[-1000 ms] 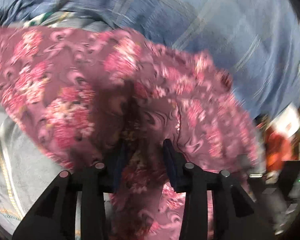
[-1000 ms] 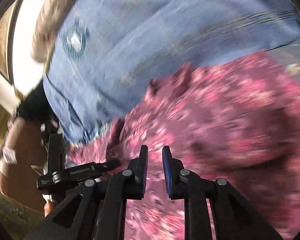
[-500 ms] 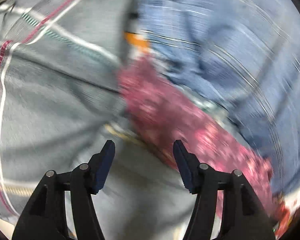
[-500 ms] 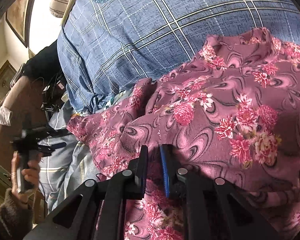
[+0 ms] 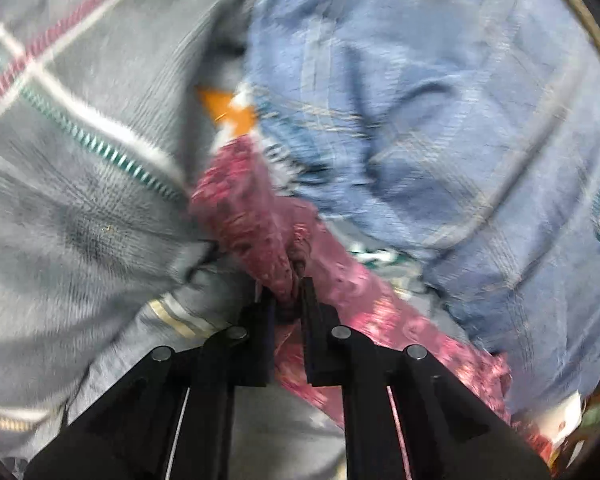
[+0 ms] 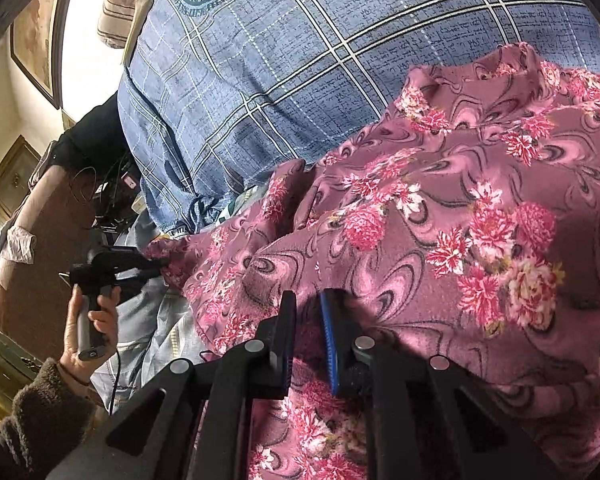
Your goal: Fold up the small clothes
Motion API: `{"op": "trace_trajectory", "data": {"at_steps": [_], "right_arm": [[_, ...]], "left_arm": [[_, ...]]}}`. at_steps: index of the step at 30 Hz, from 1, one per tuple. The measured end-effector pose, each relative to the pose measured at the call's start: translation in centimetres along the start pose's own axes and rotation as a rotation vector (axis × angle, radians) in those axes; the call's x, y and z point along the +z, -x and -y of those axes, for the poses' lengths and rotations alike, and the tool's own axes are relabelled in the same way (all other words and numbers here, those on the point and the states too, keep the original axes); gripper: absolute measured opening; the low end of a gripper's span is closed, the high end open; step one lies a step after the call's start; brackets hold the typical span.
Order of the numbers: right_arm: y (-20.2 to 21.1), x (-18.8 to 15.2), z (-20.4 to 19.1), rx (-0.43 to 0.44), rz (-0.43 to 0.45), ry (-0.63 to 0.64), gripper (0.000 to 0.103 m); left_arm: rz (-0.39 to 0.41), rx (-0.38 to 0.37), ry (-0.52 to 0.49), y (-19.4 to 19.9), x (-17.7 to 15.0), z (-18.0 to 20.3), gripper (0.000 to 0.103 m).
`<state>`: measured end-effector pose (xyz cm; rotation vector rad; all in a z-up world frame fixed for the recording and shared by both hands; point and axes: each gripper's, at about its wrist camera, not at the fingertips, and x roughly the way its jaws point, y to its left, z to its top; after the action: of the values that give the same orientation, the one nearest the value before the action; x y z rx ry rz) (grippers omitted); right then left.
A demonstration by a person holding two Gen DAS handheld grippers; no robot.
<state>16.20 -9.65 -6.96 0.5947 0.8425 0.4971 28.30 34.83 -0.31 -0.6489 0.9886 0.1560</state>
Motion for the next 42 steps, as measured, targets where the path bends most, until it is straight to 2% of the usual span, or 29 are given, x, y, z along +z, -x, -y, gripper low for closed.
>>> {"op": "trace_trajectory", "data": {"at_steps": [5, 6, 9, 11, 13, 17, 19, 21, 23, 27, 29, 31, 34, 35, 36, 39, 40, 42], "right_arm": [[0.6, 0.8, -0.4, -0.04, -0.039, -0.009, 0.014], [1.1, 0.9, -0.4, -0.06, -0.038, -0.01, 0.018], [4.0, 1.5, 0.2, -0.11, 0.015, -0.013, 0.018], [6.3, 1.9, 1.2, -0.191, 0.048, 0.0, 0.021], [8.4, 2.0, 2.8, -0.272, 0.061, -0.002, 0.023], [12.3, 1.5, 5.5, -0.371, 0.099, 0.001, 0.023], [14.1, 1.1, 6.8, -0.386, 0.104, 0.003, 0.022], [15.4, 0.6, 8.0, -0.403, 0.114, -0.01, 0.028], [15.9, 0.1, 9.3, -0.382, 0.116, -0.041, 0.028], [16.9, -0.4, 10.3, -0.315, 0.144, -0.08, 0.028], [17.2, -0.4, 10.5, -0.299, 0.14, -0.092, 0.028], [17.5, -0.4, 10.8, -0.289, 0.134, -0.105, 0.028], [17.8, -0.2, 10.7, -0.285, 0.123, -0.121, 0.031], [17.9, -0.1, 10.6, -0.282, 0.127, -0.128, 0.033], [17.9, 0.2, 10.2, -0.278, 0.134, -0.134, 0.035], [17.2, 1.5, 9.0, -0.205, 0.151, -0.137, 0.045], [16.6, 2.0, 8.5, -0.172, 0.15, -0.138, 0.053], [14.7, 3.0, 7.7, -0.146, 0.121, -0.154, 0.063]], "left_arm": [[0.038, -0.091, -0.124, 5.1, -2.1, 5.6, 0.008], [0.043, -0.107, -0.148, 6.1, -2.4, 6.7, 0.008], [0.044, -0.173, -0.218, 8.2, -4.5, 10.8, 0.008], [0.032, -0.213, -0.264, 9.1, -6.1, 13.8, 0.008], [0.013, -0.249, -0.313, 9.3, -8.2, 17.1, 0.008], [-0.032, -0.299, -0.407, 8.8, -12.2, 22.8, 0.008], [-0.07, -0.321, -0.435, 7.9, -14.3, 25.2, 0.008], [-0.118, -0.337, -0.458, 6.4, -16.8, 27.6, 0.008], [-0.175, -0.32, -0.489, 4.0, -19.7, 29.3, 0.009], [-0.332, -0.233, -0.515, -2.6, -24.8, 30.1, 0.009], [-0.404, -0.152, -0.535, -5.2, -26.8, 29.6, 0.01], [-0.378, -0.177, -0.548, -4.7, -27.0, 29.1, 0.013], [-0.376, -0.296, -0.513, -1.8, -25.4, 27.7, 0.034], [-0.35, -0.31, -0.499, -0.8, -24.7, 27.0, 0.046], [-0.317, -0.31, -0.49, 0.1, -24.2, 26.1, 0.053], [-0.236, -0.252, -0.483, 1.5, -22.4, 23.6, 0.054], [-0.236, -0.246, -0.469, 1.5, -22.0, 22.7, 0.054], [-0.258, -0.24, -0.43, 0.9, -21.4, 20.9, 0.054]]}}
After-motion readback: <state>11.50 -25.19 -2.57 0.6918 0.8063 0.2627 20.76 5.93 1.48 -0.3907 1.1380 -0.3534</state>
